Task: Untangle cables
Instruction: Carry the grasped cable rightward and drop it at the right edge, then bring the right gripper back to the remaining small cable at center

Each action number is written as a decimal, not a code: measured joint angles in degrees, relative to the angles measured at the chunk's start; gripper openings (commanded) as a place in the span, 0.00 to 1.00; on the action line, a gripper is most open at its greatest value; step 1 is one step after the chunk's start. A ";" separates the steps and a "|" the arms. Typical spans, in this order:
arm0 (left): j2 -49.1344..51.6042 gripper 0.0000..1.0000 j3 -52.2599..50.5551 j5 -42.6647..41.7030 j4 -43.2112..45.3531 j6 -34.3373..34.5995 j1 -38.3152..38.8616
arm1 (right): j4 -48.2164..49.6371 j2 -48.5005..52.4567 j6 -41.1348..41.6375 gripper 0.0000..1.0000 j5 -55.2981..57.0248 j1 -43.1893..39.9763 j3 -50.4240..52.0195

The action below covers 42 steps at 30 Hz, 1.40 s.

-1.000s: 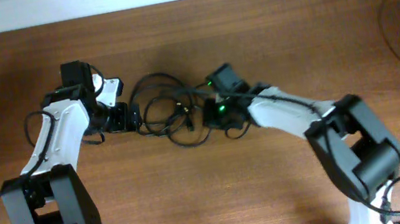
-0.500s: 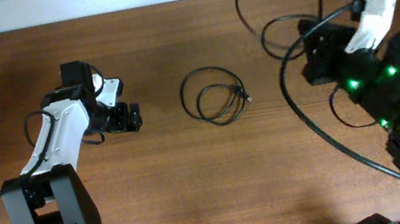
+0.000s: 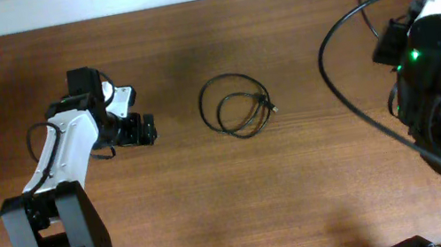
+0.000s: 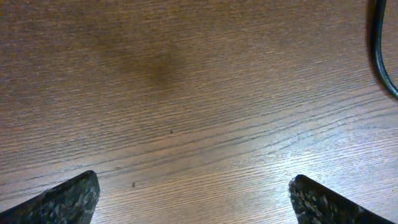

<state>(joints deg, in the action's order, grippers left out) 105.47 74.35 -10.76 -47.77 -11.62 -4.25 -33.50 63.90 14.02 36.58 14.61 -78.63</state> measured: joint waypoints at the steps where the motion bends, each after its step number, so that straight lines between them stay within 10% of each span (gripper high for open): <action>1: 0.00 0.99 0.00 -0.02 0.00 0.00 0.00 | -0.79 0.55 -0.46 0.04 0.52 -1.53 0.00; 23: 0.00 0.99 0.00 -0.02 0.02 0.00 0.00 | -23.80 9.27 11.76 0.04 -25.09 -67.91 -0.02; 33: 0.00 0.99 0.00 0.00 0.00 0.00 0.00 | -16.74 27.52 20.79 0.04 -40.11 -85.96 -0.07; 36: 0.00 0.99 0.00 0.00 0.00 0.00 0.00 | -15.98 31.45 21.22 0.23 -45.38 -87.06 -0.07; 40: 0.00 0.99 0.00 0.00 0.00 0.00 0.00 | -16.61 32.35 21.97 0.98 -48.65 -87.06 -0.07; 42: 0.00 0.99 0.00 0.00 0.00 0.00 0.00 | -16.83 32.35 21.97 0.99 -49.44 -87.06 -0.07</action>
<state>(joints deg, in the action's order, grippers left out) 105.47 74.35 -10.76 -47.77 -11.62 -4.25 -50.33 96.25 35.99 -12.86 -72.44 -78.70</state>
